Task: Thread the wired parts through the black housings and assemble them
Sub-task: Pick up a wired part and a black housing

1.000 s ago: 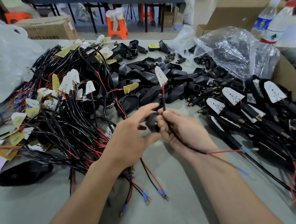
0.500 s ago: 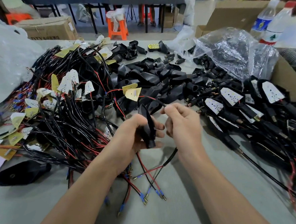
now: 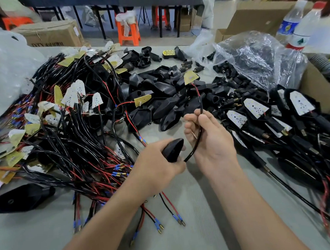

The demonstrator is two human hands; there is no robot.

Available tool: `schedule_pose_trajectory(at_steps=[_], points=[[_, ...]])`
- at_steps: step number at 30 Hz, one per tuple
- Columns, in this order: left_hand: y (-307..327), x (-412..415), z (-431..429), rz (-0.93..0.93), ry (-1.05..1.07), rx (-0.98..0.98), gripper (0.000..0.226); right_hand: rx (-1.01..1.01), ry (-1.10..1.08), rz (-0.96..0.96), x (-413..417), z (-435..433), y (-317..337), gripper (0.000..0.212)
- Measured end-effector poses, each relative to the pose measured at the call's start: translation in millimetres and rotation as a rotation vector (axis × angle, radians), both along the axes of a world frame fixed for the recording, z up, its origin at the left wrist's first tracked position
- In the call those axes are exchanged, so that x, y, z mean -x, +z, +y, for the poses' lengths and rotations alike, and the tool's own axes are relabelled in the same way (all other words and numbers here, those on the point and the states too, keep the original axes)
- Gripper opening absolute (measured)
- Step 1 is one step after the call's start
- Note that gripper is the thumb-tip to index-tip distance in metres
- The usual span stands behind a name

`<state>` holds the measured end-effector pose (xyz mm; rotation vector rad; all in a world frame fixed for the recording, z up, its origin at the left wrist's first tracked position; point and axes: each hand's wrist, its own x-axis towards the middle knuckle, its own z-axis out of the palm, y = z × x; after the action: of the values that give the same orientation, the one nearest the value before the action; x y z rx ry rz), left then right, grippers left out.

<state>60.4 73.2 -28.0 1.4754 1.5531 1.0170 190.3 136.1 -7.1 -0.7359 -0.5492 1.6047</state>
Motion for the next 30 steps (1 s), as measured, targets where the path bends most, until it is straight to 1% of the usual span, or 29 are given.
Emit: schedule_pose_trajectory(at_steps=[1, 3, 6, 7, 9, 12, 14, 15, 16, 17, 20, 22, 24, 25, 28, 30], points=[[-1, -2, -1, 0.128, 0.006, -0.062, 0.021, 0.023, 0.009, 0.053, 0, 0, 0, 0.020], [-4, -5, -4, 0.288, 0.004, -0.142, 0.022, 0.056, 0.027, 0.143, -1, 0, 2, 0.019], [-5, -7, -6, 0.372, 0.038, -0.207, 0.019, 0.064, 0.050, 0.216, -5, 1, 5, 0.016], [-4, -7, -6, 0.349, 0.051, -0.239, 0.017, 0.051, 0.060, 0.199, -7, 2, 6, 0.016], [0, -6, -4, 0.188, 0.077, -0.270, 0.017, -0.010, 0.091, 0.064, -10, 2, 8, 0.017], [8, -3, 0, -0.190, 0.022, -0.160, 0.009, -0.181, 0.221, -0.175, -12, -4, 9, 0.016], [11, -2, 2, -0.356, -0.001, -0.105, 0.005, -0.295, 0.301, -0.287, -10, -8, 7, 0.020], [12, -1, 2, -0.403, -0.005, -0.082, 0.007, -0.348, 0.302, -0.336, -9, -9, 7, 0.022], [12, -1, 3, -0.417, -0.005, -0.061, 0.008, -0.402, 0.273, -0.377, -8, -9, 6, 0.025], [10, 0, 3, -0.391, 0.006, -0.042, 0.007, -0.459, 0.226, -0.419, -7, -9, 6, 0.025], [3, 3, 5, -0.198, 0.056, -0.003, 0.007, -0.577, 0.052, -0.531, -9, -7, 6, 0.019], [2, 3, 5, -0.192, 0.037, 0.013, 0.011, -0.537, -0.065, -0.556, -10, -4, 5, 0.020], [5, 2, 4, -0.255, 0.011, 0.033, 0.013, -0.459, -0.114, -0.580, -11, -2, 3, 0.020], [6, 1, 4, -0.298, 0.017, 0.046, 0.012, -0.427, -0.085, -0.604, -12, -1, 2, 0.019], [8, 4, 4, -0.372, 0.029, 0.070, 0.019, -0.410, 0.146, -0.652, -11, -2, -1, 0.016], [10, 6, 5, -0.419, 0.065, 0.094, 0.009, -0.422, 0.174, -0.661, -9, -4, -2, 0.017]])
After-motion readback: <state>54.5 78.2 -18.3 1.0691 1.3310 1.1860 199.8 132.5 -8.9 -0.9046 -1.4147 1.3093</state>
